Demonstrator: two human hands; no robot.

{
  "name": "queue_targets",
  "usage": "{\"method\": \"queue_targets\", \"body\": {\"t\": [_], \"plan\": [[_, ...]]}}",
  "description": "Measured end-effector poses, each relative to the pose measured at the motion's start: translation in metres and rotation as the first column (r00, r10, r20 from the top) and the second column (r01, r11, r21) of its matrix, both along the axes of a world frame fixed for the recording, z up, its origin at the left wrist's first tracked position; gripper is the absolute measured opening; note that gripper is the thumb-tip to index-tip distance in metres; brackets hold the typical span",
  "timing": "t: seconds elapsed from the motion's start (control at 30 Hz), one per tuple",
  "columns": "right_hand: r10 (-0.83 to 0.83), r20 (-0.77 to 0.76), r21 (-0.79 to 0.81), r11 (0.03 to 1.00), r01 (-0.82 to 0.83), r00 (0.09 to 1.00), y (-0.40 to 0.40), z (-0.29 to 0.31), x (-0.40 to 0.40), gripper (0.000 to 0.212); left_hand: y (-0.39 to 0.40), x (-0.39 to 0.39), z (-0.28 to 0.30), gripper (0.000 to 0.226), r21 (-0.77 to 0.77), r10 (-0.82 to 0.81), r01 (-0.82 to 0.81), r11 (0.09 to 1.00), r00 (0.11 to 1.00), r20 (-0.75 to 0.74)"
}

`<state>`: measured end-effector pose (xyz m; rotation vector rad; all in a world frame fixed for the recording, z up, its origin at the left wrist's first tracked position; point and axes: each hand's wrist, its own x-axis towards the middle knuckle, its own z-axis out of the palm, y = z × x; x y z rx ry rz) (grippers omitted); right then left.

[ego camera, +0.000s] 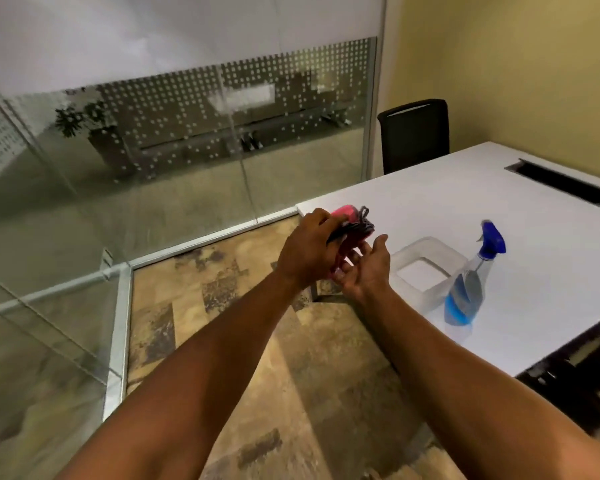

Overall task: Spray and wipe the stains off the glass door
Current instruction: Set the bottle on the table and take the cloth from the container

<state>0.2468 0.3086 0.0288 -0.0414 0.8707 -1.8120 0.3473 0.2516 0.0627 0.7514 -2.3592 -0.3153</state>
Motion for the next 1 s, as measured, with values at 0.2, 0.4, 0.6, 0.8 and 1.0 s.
{"method": "queue_targets", "body": {"t": [0.2,0.4,0.6,0.8,1.0], "plan": [[0.164,0.11,-0.162,0.976,-0.145,0.98,0.052,0.015,0.072,0.066,0.063,0.069,0.016,0.036,0.057,-0.03,0.035,0.998,0.996,-0.082],[0.439,0.095,-0.354,0.854,-0.382,0.894,0.111,0.023,0.11,0.059,0.105,0.128,0.026,0.052,0.147,0.262,-0.248,0.958,0.961,-0.09],[0.515,0.075,-0.232,0.842,-0.488,0.854,0.166,0.042,0.15,0.061,0.15,0.176,0.005,0.029,0.293,0.581,-0.536,0.791,0.809,-0.087],[0.678,0.073,-0.255,0.722,-0.643,0.732,0.234,0.045,0.164,0.055,0.232,0.211,0.006,0.028,0.425,0.767,-0.654,0.626,0.613,-0.187],[0.754,0.162,-0.211,0.657,-0.724,0.636,0.29,0.027,0.201,0.065,0.333,0.242,0.008,0.02,0.477,0.845,-0.698,0.534,0.432,-0.314]]}}
